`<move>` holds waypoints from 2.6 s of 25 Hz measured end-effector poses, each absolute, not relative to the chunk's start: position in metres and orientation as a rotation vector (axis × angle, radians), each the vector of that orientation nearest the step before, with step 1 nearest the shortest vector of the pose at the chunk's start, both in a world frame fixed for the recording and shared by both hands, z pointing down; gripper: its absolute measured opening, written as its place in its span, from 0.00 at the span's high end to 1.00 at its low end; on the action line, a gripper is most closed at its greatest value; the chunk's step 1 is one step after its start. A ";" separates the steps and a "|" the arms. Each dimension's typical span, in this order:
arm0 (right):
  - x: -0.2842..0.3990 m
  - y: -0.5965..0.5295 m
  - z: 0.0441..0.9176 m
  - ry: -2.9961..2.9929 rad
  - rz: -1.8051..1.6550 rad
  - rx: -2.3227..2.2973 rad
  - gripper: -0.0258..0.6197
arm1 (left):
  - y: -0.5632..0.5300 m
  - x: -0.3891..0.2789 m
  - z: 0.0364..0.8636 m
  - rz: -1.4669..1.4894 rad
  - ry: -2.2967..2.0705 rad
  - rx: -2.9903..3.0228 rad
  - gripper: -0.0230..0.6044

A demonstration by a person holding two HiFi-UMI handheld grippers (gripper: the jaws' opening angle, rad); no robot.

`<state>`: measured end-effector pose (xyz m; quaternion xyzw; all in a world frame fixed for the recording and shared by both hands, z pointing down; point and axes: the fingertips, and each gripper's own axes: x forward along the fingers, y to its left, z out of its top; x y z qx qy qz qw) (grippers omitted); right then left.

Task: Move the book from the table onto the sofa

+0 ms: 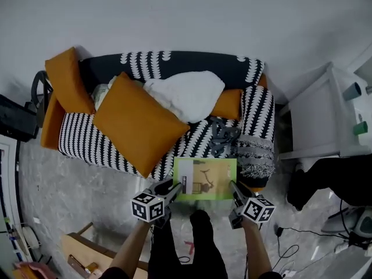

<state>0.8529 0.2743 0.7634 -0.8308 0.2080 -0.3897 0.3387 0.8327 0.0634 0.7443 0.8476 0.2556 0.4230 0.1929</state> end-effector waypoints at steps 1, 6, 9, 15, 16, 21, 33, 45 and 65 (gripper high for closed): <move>0.862 0.273 0.773 0.538 -1.011 -2.167 0.77 | 0.061 0.841 0.755 1.186 0.722 2.374 0.73; 0.893 0.265 0.820 0.512 -1.023 -2.173 0.77 | 0.053 0.876 0.805 1.205 0.754 2.357 0.73; 0.902 0.261 0.847 0.492 -1.044 -2.167 0.77 | 0.050 0.887 0.833 1.225 0.765 2.342 0.73; 0.921 0.256 0.878 0.477 -1.080 -2.163 0.78 | 0.044 0.909 0.867 1.262 0.777 2.318 0.73; 0.923 0.256 0.881 0.474 -1.087 -2.165 0.77 | 0.045 0.911 0.871 1.266 0.780 2.314 0.73; 0.940 0.258 0.911 0.462 -1.132 -2.170 0.77 | 0.047 0.926 0.902 1.299 0.776 2.306 0.73; 0.988 0.259 0.985 0.366 -1.171 -2.223 0.76 | 0.031 0.967 0.986 1.288 0.576 2.360 0.73; 0.971 0.254 0.957 0.410 -1.142 -2.233 0.76 | 0.024 0.962 0.942 1.235 0.616 2.419 0.73; 0.926 0.219 0.775 0.550 -0.912 -2.360 0.92 | 0.035 0.924 0.760 1.071 0.770 2.604 0.93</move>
